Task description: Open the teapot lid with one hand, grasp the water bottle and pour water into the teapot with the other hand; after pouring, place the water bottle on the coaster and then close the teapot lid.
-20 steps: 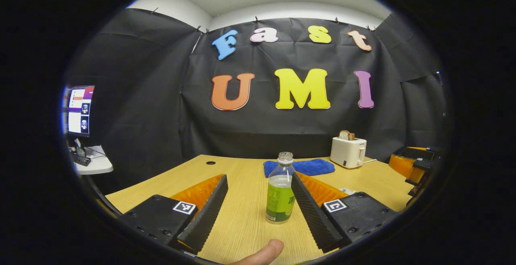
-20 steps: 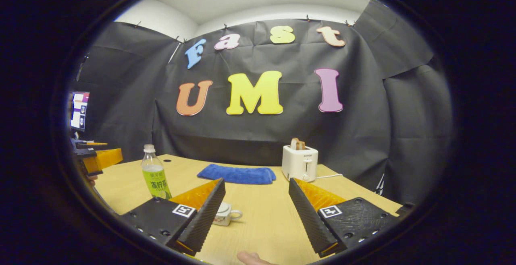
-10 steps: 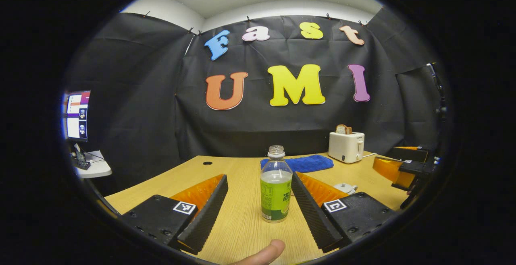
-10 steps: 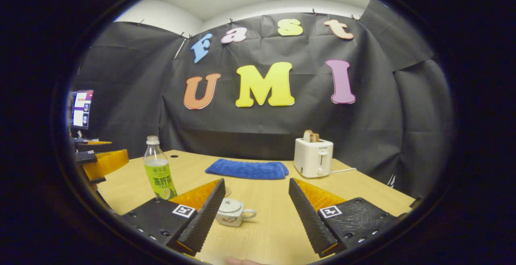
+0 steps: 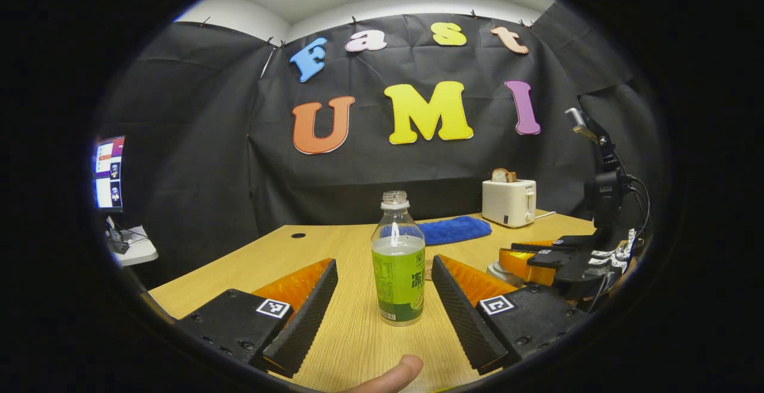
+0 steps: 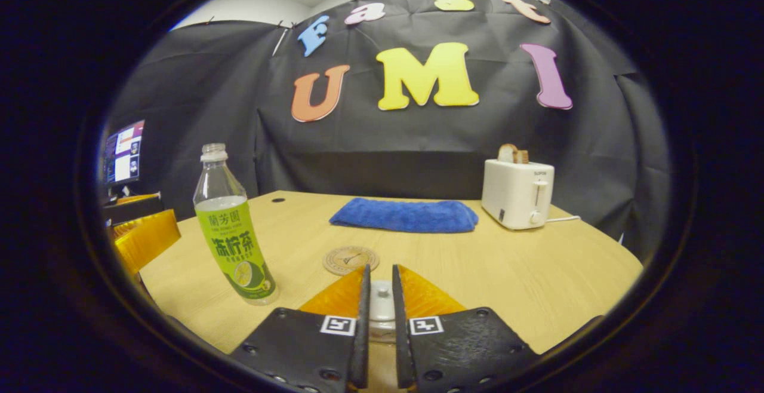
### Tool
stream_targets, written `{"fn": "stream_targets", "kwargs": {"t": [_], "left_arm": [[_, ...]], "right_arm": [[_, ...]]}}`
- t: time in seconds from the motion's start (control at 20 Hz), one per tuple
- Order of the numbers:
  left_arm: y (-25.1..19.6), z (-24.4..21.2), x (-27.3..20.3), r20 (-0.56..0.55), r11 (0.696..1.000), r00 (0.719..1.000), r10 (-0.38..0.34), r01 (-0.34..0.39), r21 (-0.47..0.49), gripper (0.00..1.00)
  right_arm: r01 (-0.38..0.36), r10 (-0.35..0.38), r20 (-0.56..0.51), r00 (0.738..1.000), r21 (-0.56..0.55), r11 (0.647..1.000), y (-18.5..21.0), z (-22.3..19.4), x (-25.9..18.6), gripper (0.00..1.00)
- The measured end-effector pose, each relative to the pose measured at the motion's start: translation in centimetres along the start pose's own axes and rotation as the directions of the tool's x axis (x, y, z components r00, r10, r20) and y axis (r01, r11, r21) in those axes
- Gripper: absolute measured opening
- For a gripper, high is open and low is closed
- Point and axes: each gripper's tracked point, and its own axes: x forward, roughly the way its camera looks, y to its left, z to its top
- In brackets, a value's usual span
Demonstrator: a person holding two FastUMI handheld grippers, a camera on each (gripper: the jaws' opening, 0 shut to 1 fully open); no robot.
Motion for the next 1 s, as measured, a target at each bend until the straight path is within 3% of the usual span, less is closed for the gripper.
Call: {"fn": "stream_targets", "kwargs": {"t": [0.05,0.2,0.3,0.7,1.0], "left_arm": [[0.1,-0.1,0.2,-0.001,1.000,1.000,0.002,-0.002,-0.005,0.99],[-0.2,-0.8,1.5,-0.005,0.999,1.000,-0.012,0.012,-0.036,0.99],[-0.3,-1.5,2.2,-0.010,0.999,1.000,-0.019,0.018,-0.039,0.99],[-1.2,-3.1,5.5,-0.041,0.999,0.999,-0.034,0.033,-0.031,0.99],[-1.9,-2.1,7.8,0.060,0.992,0.994,-0.094,0.098,-0.082,0.98]], "right_arm": [[0.001,-0.001,0.007,1.000,0.000,1.000,-0.2,0.2,-0.1,0.11],[-0.039,0.039,0.001,0.999,0.082,0.996,-0.6,0.5,0.1,0.10],[-0.038,0.039,-0.002,0.999,0.059,0.998,-0.6,0.7,0.2,0.00],[-0.040,0.034,0.170,0.985,0.037,0.998,-2.4,9.0,-4.9,0.00],[-0.009,-0.001,0.204,0.979,0.048,0.999,-5.2,10.0,-9.0,0.00]]}}
